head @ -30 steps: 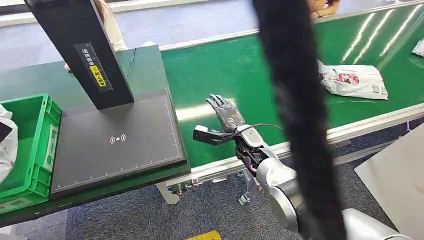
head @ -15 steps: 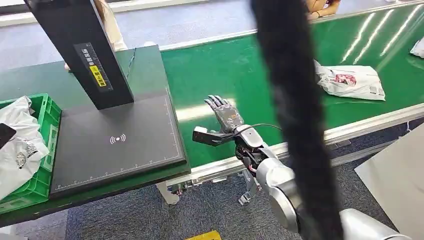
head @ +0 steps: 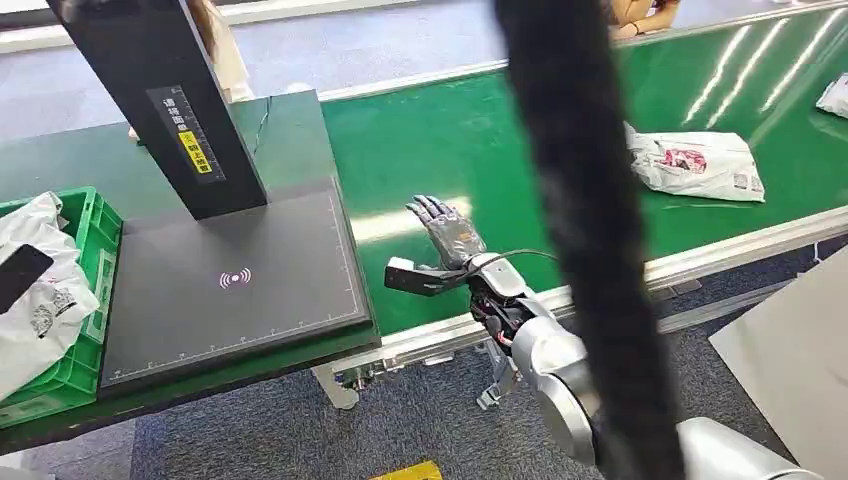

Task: Moved the parcel from conveyor to table for the left to box.

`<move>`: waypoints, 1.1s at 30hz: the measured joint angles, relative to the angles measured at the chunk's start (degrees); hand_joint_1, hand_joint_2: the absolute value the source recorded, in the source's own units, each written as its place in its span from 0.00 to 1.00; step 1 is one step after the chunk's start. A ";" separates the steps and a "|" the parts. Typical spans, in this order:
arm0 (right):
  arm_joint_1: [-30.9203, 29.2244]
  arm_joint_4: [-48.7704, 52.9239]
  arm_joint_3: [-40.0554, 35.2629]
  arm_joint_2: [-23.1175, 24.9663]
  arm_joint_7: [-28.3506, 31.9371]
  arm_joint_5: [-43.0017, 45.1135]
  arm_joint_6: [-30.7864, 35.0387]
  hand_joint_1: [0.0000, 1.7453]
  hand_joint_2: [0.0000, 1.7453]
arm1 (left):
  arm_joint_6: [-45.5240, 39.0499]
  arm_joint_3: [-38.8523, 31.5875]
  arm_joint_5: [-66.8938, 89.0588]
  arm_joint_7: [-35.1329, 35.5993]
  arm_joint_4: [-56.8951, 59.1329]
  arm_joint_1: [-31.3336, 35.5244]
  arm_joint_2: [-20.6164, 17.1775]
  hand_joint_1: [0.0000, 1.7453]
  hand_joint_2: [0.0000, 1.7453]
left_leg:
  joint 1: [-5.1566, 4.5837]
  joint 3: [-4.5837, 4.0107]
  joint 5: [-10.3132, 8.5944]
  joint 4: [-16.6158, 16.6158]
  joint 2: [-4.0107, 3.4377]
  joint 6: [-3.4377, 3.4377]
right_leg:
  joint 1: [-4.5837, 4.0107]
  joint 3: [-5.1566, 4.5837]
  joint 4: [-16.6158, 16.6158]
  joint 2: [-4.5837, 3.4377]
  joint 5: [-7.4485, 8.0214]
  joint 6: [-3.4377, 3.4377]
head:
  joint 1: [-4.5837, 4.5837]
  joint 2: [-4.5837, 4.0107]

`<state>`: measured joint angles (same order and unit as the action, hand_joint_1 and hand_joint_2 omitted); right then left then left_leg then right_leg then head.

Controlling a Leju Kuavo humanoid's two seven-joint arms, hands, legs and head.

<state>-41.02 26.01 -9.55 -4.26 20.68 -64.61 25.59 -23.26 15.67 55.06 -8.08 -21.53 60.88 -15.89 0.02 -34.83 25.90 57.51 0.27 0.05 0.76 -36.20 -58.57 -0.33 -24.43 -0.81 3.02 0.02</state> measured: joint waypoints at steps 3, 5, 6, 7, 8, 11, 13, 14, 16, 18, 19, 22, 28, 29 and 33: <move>0.00 -0.20 0.00 0.04 0.00 0.33 0.15 0.00 1.00 | 0.00 -0.46 -0.53 -1.56 0.00 0.01 0.46 0.00 0.00 | 0.00 0.01 0.00 0.01 0.00 0.00 | 0.00 -0.01 0.01 0.00 0.00 0.00 | 0.00 0.00; 0.00 -0.29 0.00 0.15 0.00 0.48 0.24 0.00 1.00 | -0.22 -0.66 -0.53 -3.33 -0.04 0.01 1.69 0.00 0.00 | 0.00 0.00 0.00 0.01 0.04 0.00 | 0.01 0.00 0.01 0.07 0.00 0.00 | 0.00 0.00; 0.00 -0.31 0.00 0.35 -0.02 0.50 0.24 0.00 0.00 | -0.46 -0.64 -0.37 -4.33 -0.15 0.00 2.54 0.00 0.00 | 0.00 0.00 0.00 0.02 0.06 0.00 | 0.01 0.01 0.01 0.11 0.00 0.00 | 0.00 0.00; 0.00 -0.31 0.00 0.50 -0.04 0.53 0.24 0.00 0.00 | -0.68 -0.64 -0.18 -5.30 -0.42 -0.02 3.59 0.00 0.00 | 0.00 -0.01 0.00 0.02 0.09 0.01 | 0.02 0.02 0.01 0.15 0.00 0.00 | 0.00 0.00; -0.02 -0.31 0.00 0.70 -0.17 0.50 0.22 0.00 0.00 | -0.81 -0.61 0.00 -6.53 -0.87 -0.05 4.70 0.00 0.00 | -0.01 -0.02 -0.01 0.03 0.12 0.01 | 0.03 0.03 0.02 0.18 0.00 0.00 | 0.00 0.00; -0.10 -0.31 0.00 1.27 -0.57 0.50 0.20 0.00 0.00 | -0.61 0.17 0.09 -8.86 -2.87 -0.52 8.09 0.00 0.00 | -0.04 -0.03 0.00 0.03 0.21 0.01 | 0.08 0.07 0.02 0.20 0.01 -0.01 | 0.00 0.00; -0.11 -0.31 0.00 1.58 -0.61 0.53 0.20 0.00 0.00 | -0.44 0.85 0.17 -9.12 -3.91 -0.91 9.99 0.00 0.00 | -0.05 -0.03 0.00 0.03 0.12 0.01 | 0.09 0.07 0.02 0.17 0.02 -0.02 | 0.00 0.00; -0.11 -0.31 0.00 1.64 -0.61 0.55 0.20 0.00 0.00 | -0.31 1.00 0.13 -9.12 -4.37 -1.07 10.38 0.00 0.00 | -0.05 -0.02 0.00 0.03 0.05 0.01 | 0.09 0.05 0.02 0.12 0.02 -0.02 | 0.00 0.00; -0.11 -0.33 0.00 1.64 -0.61 0.55 0.20 0.00 0.00 | -0.17 1.27 -0.07 -9.12 -5.24 -1.27 10.95 0.00 0.00 | -0.05 -0.01 0.00 0.03 0.06 0.01 | 0.08 0.03 0.02 0.11 0.02 -0.02 | 0.00 0.00; -0.11 -0.33 0.00 1.62 -0.68 0.57 0.20 0.00 0.00 | -0.11 1.49 -0.29 -9.12 -5.81 -1.41 11.30 0.00 0.00 | -0.03 -0.01 0.00 0.02 0.08 0.01 | 0.03 0.03 0.02 0.13 0.01 -0.02 | 0.00 0.00; -0.11 -0.33 0.00 1.62 -0.68 0.57 0.20 0.00 0.00 | -0.09 1.62 -0.29 -9.12 -6.01 -1.48 11.37 0.00 0.00 | -0.03 -0.01 0.00 0.02 0.08 0.01 | 0.02 0.03 0.01 0.12 0.01 -0.02 | 0.00 0.00; -0.11 -0.35 0.00 1.64 -0.68 0.57 0.20 0.00 0.00 | -0.07 1.88 -0.29 -9.12 -6.53 -1.75 11.63 0.00 0.00 | -0.02 0.00 0.00 0.01 0.07 0.01 | 0.00 0.03 0.00 0.12 0.01 -0.01 | 0.00 0.00; -0.11 -0.39 0.00 1.64 -0.68 0.57 0.20 0.00 0.00 | 0.09 2.16 -0.31 -9.51 -6.82 -1.87 11.91 0.00 0.00 | -0.01 0.01 0.00 0.02 0.06 0.01 | 0.02 0.03 0.01 0.12 0.01 -0.01 | 0.00 0.00; -0.10 -0.39 0.00 1.62 -0.68 0.68 0.20 0.00 0.00 | 0.50 2.40 -0.53 -10.23 -7.04 -1.98 12.09 0.00 0.00 | -0.02 0.01 0.00 0.02 0.06 0.01 | 0.03 0.03 0.01 0.12 0.01 -0.01 | 0.00 0.00; 0.28 -0.39 0.42 1.51 0.83 2.12 1.03 0.00 0.00 | 2.06 4.41 -2.49 -11.85 -10.13 -4.27 12.92 0.00 0.00 | -0.03 -0.01 0.00 0.02 0.10 0.01 | 0.07 0.04 0.02 0.17 0.01 -0.02 | 0.00 0.00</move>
<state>-40.74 25.62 -9.14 -2.75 21.50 -62.49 26.62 -21.20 20.08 52.57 -19.93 -31.66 56.60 -2.97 -0.01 -34.85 25.90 57.53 0.37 0.06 0.82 -36.15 -58.55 -0.16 -24.42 -0.83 3.02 0.02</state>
